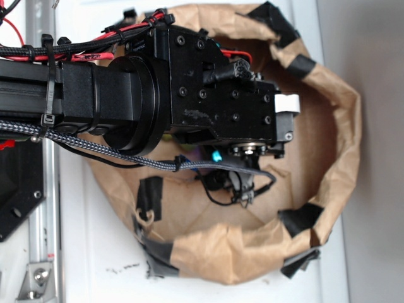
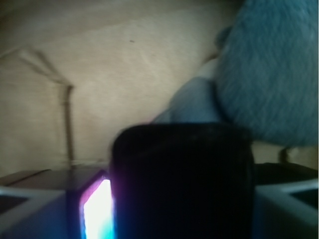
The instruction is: Grab the black box.
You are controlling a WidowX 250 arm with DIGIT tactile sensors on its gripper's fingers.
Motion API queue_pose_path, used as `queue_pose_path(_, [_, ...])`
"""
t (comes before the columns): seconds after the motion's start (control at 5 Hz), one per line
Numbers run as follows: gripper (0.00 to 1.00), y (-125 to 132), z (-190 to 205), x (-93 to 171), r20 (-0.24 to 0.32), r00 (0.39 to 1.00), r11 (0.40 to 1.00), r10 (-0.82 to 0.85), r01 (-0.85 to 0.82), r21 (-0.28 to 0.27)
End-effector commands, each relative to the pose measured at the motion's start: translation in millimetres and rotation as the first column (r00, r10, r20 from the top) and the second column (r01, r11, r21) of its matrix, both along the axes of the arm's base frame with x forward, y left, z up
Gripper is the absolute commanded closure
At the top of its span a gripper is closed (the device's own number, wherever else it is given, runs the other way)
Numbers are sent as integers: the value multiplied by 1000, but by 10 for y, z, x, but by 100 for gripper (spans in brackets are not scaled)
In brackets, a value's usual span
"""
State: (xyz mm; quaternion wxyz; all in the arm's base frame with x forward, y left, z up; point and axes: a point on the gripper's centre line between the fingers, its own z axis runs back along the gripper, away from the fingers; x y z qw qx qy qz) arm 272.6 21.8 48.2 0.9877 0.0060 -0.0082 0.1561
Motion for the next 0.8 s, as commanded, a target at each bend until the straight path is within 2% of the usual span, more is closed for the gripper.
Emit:
queue_pose_path(0.0, [100,169,566,-149,138,990,998,28,-36,52])
queue_pose_path(0.2, [100,167,754,-188,155,987,998,33,-40,41])
queue_pose_path(0.4, [100,70,710,-149,117,993,998,17,-24,52])
queue_pose_path(0.6, [100,84,708,-134,117,993,999,21,-26,45])
